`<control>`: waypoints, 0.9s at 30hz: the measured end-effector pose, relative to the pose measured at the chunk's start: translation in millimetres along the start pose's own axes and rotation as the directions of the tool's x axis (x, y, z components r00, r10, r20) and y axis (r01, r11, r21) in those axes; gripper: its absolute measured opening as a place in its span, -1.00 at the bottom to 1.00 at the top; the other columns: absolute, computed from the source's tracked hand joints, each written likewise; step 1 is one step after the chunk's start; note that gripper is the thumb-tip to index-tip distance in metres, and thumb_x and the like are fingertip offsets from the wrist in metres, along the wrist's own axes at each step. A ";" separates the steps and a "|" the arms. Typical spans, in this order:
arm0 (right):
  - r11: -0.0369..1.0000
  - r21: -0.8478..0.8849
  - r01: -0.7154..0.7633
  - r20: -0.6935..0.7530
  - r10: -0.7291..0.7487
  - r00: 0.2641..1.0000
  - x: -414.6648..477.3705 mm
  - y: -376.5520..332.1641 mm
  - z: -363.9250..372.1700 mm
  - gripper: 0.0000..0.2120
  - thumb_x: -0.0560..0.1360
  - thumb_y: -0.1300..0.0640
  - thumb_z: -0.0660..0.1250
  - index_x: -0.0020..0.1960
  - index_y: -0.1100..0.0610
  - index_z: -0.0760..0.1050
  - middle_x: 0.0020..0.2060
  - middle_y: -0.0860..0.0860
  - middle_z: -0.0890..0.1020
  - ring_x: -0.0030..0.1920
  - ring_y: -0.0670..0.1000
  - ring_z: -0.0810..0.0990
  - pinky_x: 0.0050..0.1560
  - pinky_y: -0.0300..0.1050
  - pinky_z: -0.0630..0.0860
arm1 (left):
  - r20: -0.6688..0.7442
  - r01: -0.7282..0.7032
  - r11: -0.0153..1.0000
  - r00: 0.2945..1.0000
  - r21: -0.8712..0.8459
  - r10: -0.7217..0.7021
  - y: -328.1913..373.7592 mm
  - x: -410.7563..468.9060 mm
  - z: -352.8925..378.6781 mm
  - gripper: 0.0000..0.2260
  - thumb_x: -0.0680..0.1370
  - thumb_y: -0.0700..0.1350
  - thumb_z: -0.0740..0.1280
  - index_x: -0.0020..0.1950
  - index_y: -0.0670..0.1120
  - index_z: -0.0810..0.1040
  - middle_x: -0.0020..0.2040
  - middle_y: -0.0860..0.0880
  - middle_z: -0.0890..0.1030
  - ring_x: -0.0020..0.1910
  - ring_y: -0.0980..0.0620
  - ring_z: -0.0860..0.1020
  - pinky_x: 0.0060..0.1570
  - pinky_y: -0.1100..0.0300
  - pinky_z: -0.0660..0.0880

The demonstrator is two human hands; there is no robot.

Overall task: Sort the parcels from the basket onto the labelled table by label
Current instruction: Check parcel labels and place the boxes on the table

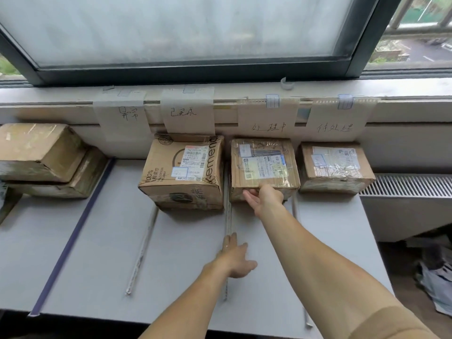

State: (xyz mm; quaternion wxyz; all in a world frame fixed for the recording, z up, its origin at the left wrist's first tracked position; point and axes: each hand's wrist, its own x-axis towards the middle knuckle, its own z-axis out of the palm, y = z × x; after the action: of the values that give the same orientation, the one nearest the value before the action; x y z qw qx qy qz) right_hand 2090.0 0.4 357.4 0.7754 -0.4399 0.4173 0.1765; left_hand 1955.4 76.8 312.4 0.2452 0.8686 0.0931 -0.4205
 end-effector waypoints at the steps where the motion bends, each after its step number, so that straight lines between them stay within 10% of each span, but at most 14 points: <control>1: 1.000 0.002 0.001 -0.008 -0.001 1.000 -1.8 0.9 0.5 -0.90 0.66 0.36 0.18 0.16 0.31 0.41 -0.11 0.24 0.59 -0.17 0.19 0.70 0.01 0.07 0.71 | -0.008 0.013 1.000 1.000 0.018 -0.013 0.0 2.3 4.1 -0.31 0.67 0.11 0.21 0.70 -0.11 0.01 0.67 -0.11 -0.32 0.64 -0.11 -0.35 0.61 -0.07 -0.07; 8: 0.999 -0.036 -0.006 -0.014 0.005 1.000 -9.7 7.0 3.0 -0.75 0.68 0.31 0.13 0.33 0.30 0.40 -0.10 0.23 0.62 -0.18 0.20 0.73 -0.08 0.02 0.72 | -0.067 0.092 0.989 0.993 -0.116 -0.100 -9.7 4.3 16.5 -0.23 0.70 0.09 0.16 0.64 -0.32 -0.18 0.63 0.03 -0.43 0.64 -0.14 -0.34 0.62 -0.05 0.00; 12: 0.920 -0.354 0.169 0.047 -0.163 0.985 -8.3 12.1 5.2 -0.81 0.66 0.20 0.18 0.13 0.26 0.53 -0.15 0.15 0.66 -0.27 0.07 0.74 -0.30 -0.13 0.67 | -0.083 0.082 0.986 0.992 -0.143 -0.095 -13.6 3.8 18.0 -0.25 0.71 0.08 0.16 0.63 -0.35 -0.14 0.64 0.02 -0.41 0.65 -0.12 -0.32 0.61 -0.06 0.06; 14: 0.665 -0.610 0.431 0.198 -0.398 0.896 -11.9 16.7 10.5 -0.85 0.63 0.14 0.21 -0.01 0.16 0.52 -0.13 0.11 0.68 -0.22 0.07 0.72 -0.14 0.06 0.69 | -0.088 0.079 0.981 0.992 -0.175 -0.095 -12.2 0.6 17.1 -0.27 0.71 0.06 0.17 0.64 -0.34 -0.11 0.66 0.00 -0.37 0.65 -0.10 -0.31 0.61 -0.06 0.08; 16: 0.143 -0.718 0.681 0.493 -0.587 0.643 -16.6 20.9 15.1 -0.90 0.62 0.14 0.24 0.07 0.09 0.53 -0.09 0.02 0.60 -0.09 0.09 0.61 -0.10 0.10 0.58 | -0.099 0.065 0.979 0.991 -0.192 -0.085 -12.4 -2.5 17.5 -0.28 0.71 0.04 0.19 0.65 -0.31 -0.09 0.66 0.00 -0.35 0.65 -0.08 -0.31 0.60 -0.04 0.09; 18: -0.359 -0.636 0.683 0.744 -0.519 0.421 -16.7 21.8 18.7 -0.64 0.61 0.25 0.24 0.35 0.00 0.50 0.07 0.04 0.47 0.09 0.14 0.45 -0.01 0.06 0.46 | -0.108 0.054 0.978 0.991 -0.204 -0.078 -14.7 -1.8 19.9 -0.25 0.70 0.04 0.20 0.66 -0.26 -0.17 0.66 0.03 -0.36 0.65 -0.06 -0.31 0.60 -0.03 0.09; 19: -0.508 -0.602 0.616 0.797 -0.434 0.421 -13.5 19.0 19.6 -0.51 0.58 0.30 0.25 0.45 -0.06 0.44 0.17 0.08 0.40 0.19 0.17 0.36 0.11 0.08 0.42 | -0.108 0.056 0.976 0.991 -0.212 -0.081 -16.4 0.1 20.8 -0.23 0.70 0.04 0.21 0.66 -0.23 -0.23 0.66 0.05 -0.37 0.65 -0.04 -0.31 0.60 -0.03 0.08; 22: -0.678 -0.577 0.456 0.773 -0.272 0.573 -1.2 12.1 13.8 -0.29 0.49 0.35 0.31 0.52 -0.16 0.28 0.28 0.11 0.30 0.30 0.22 0.25 0.31 0.17 0.30 | -0.094 0.059 0.981 0.993 -0.186 -0.078 -19.5 5.2 21.2 -0.23 0.70 0.06 0.19 0.66 -0.26 -0.22 0.64 0.09 -0.40 0.65 -0.05 -0.31 0.60 -0.01 0.06; 27: -0.735 -0.532 0.421 0.809 -0.294 0.510 6.1 20.9 3.2 -0.44 0.47 0.36 0.34 0.40 -0.01 0.39 0.20 0.11 0.40 0.21 0.19 0.34 0.16 0.09 0.36 | -0.086 0.081 0.970 0.991 -0.230 -0.103 -20.6 7.2 22.4 -0.18 0.69 0.05 0.21 0.65 -0.15 -0.35 0.66 0.05 -0.37 0.65 -0.02 -0.32 0.59 -0.01 0.08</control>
State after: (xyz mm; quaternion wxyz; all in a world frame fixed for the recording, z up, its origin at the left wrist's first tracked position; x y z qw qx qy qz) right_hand 2081.8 14.0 342.2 0.0369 -0.9705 -0.2366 0.0285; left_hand 1937.0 82.9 287.8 0.3179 0.8493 0.1923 -0.3752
